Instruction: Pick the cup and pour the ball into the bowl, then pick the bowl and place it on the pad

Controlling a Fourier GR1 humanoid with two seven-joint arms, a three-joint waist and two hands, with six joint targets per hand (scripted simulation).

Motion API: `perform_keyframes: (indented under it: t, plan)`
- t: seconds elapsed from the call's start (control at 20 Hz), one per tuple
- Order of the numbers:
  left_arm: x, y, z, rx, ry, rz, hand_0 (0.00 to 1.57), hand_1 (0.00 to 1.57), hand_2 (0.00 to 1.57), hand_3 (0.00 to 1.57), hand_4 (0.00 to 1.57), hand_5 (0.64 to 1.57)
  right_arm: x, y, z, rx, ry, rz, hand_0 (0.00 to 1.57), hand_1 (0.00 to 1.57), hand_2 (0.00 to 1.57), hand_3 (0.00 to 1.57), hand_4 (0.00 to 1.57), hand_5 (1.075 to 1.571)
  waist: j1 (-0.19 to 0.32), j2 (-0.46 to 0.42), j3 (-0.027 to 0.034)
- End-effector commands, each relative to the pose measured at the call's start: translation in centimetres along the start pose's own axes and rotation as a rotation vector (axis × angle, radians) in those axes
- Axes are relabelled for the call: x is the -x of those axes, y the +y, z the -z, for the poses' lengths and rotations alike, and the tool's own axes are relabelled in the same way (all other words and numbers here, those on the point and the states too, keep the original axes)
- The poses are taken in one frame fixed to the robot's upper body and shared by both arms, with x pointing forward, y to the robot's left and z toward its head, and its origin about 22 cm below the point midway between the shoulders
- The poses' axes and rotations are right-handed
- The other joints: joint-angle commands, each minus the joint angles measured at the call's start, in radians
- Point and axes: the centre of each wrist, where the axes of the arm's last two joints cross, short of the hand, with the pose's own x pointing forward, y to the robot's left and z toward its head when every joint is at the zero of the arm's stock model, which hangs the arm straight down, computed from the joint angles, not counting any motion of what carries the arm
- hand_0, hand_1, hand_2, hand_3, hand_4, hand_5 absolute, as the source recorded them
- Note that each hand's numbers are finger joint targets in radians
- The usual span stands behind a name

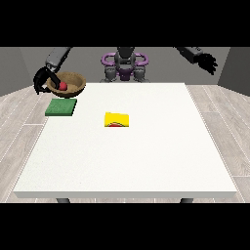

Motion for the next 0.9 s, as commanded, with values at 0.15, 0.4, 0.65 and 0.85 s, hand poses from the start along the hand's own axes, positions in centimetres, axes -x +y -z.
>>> perform_keyframes:
  t: [0.15, 0.4, 0.65, 0.85]
  plan:
    - [-3.7, 10.9, -0.8, -0.086, -0.153, -0.021, 0.00, 0.00, 0.00, 0.00, 1.27, 1.571, -0.1, -3.0, 0.2, 0.086, -0.122, 0.070, 1.57, 1.57, 1.57, 0.00, 0.80, 1.566, 0.018, 0.126, -0.0002]
    - [-3.2, 13.0, -1.8, -0.073, -0.112, -0.023, 0.00, 0.00, 0.00, 0.00, 1.19, 1.557, 0.0, -1.4, 0.3, 0.080, -0.097, 0.085, 1.57, 1.57, 1.57, 0.00, 0.75, 1.566, 0.004, 0.102, -0.0001]
    - [-2.9, 12.4, -1.9, -0.080, -0.126, -0.015, 0.00, 0.00, 0.00, 0.00, 1.19, 1.558, -0.2, -5.4, 0.8, 0.211, -0.033, 0.079, 1.22, 1.22, 1.41, 1.30, 0.00, 1.553, 0.010, 0.134, 0.0000]
    - [-6.2, 11.0, 1.0, -0.075, -0.178, -0.019, 0.00, 0.00, 0.00, 0.00, 1.17, 1.549, -1.7, -5.7, 1.8, 0.173, -0.018, 0.130, 0.42, 0.42, 0.56, 0.92, 0.00, 1.518, 0.044, 0.160, 0.0012]
